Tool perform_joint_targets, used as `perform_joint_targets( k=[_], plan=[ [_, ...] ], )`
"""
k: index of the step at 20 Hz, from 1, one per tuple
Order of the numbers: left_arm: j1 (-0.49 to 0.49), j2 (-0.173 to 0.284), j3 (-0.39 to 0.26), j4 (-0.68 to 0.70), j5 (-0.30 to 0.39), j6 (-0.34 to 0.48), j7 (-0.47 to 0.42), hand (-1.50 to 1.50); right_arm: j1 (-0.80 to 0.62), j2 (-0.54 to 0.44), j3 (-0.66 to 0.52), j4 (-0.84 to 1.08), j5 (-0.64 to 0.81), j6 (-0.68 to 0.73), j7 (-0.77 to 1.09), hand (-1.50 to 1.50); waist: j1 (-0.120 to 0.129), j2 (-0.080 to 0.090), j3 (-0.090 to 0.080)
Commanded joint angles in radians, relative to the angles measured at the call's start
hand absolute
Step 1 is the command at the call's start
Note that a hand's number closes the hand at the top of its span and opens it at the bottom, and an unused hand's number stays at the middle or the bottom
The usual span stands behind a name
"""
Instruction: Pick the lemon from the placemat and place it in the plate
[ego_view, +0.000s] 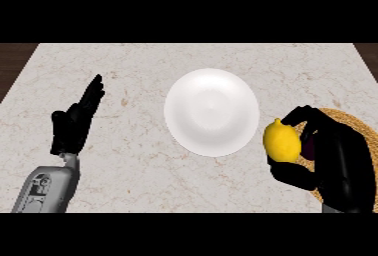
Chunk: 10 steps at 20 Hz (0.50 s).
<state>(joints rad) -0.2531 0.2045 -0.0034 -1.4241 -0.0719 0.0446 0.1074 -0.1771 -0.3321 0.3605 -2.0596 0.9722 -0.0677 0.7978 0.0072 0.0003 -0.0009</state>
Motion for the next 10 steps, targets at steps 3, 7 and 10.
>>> perform_joint_targets(
  k=[3,7,10],
  plan=[
    [0.036,0.012,0.020,-0.014,0.022,-0.037,-0.048,0.00,-0.262,0.197,0.011,0.307,0.016,-0.021,0.017,1.50,0.014,0.003,0.000],
    [-0.012,-0.014,0.012,0.022,-0.008,-0.009,-0.021,0.00,-0.300,0.245,-0.038,0.510,-0.040,-0.107,-0.131,1.50,0.005,0.003,0.001],
    [-0.001,0.001,0.020,0.053,-0.009,-0.032,-0.077,0.00,-0.426,0.281,-0.085,0.702,-0.025,-0.092,-0.127,1.50,0.010,0.005,0.001]
  ],
)
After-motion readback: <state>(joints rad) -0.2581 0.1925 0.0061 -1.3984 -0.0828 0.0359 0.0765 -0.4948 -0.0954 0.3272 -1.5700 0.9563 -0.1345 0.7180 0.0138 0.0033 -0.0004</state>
